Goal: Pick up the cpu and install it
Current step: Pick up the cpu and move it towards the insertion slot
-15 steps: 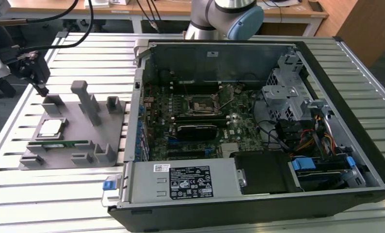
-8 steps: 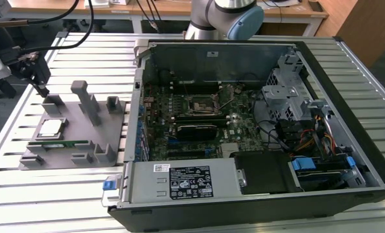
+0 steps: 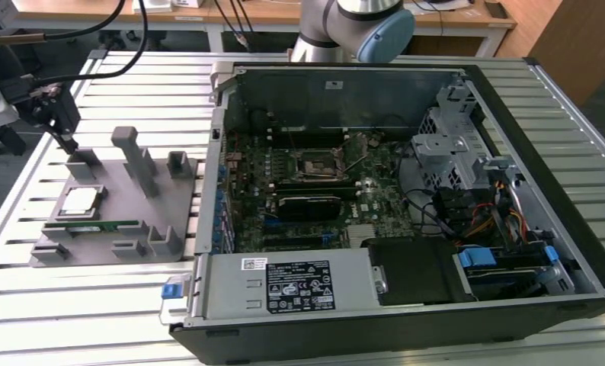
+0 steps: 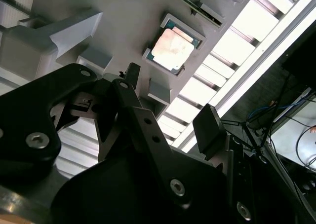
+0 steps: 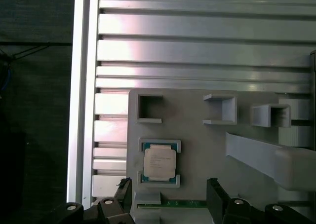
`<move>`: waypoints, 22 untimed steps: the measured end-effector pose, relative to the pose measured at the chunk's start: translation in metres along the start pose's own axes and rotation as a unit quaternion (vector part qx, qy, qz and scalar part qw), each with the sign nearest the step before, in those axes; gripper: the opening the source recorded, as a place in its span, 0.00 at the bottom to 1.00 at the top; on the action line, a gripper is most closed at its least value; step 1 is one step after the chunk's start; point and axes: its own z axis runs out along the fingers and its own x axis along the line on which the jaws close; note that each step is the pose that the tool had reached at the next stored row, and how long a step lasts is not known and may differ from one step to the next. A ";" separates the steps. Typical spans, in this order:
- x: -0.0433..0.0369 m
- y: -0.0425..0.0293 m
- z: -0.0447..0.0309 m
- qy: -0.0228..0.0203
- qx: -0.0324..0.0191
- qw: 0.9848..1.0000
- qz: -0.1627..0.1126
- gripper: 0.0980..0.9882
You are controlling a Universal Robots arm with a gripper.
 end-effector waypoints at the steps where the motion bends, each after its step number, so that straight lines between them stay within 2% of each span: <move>1: 0.0000 0.0000 0.0003 0.000 0.000 1.000 0.000 0.68; 22: 0.0000 -0.0003 0.0060 0.000 0.000 1.000 0.000 0.68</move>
